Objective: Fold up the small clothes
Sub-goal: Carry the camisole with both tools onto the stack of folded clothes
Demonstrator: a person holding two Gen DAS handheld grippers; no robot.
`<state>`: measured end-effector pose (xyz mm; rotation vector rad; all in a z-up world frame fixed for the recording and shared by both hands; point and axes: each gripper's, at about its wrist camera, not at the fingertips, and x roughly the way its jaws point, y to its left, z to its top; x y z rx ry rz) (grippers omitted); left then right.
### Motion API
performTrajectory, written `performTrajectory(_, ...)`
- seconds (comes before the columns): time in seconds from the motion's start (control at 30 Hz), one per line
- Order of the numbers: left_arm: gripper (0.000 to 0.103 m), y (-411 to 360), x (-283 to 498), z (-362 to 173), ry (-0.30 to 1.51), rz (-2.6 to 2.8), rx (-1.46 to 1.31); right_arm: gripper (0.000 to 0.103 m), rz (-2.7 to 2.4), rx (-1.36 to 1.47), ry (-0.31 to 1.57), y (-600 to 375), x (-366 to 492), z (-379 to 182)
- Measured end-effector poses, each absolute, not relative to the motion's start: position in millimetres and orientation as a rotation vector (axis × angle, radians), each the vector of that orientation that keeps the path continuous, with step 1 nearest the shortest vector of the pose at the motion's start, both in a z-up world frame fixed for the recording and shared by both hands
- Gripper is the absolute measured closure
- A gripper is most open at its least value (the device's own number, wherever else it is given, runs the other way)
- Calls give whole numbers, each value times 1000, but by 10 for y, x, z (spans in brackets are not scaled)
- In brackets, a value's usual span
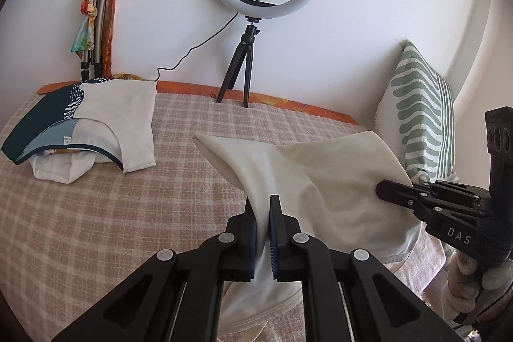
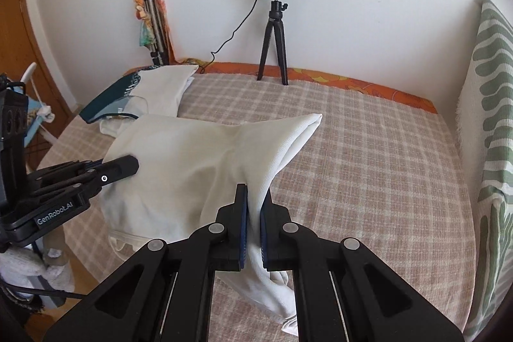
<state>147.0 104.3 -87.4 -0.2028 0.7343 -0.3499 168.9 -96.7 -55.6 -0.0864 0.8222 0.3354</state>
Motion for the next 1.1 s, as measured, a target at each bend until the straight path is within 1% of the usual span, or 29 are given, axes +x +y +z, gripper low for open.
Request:
performTrajectory(0.23,100,1500,1440,-728,702,-318,-205,98,392,-114,797,-439,1722,-462)
performTrajectory(0.53,101,2331,1652,-717,691,-247,-229,98,442,-86,788,204,2058,-447)
performTrajectory(0.87,101,3211,2283,-497,656,-160,-195,98,465,-116,730,1090,2597,-387)
performTrajectory(1.1,101,3680,2889,-365,624,-103,-155,98,461,-91,710,1536,3097,-398)
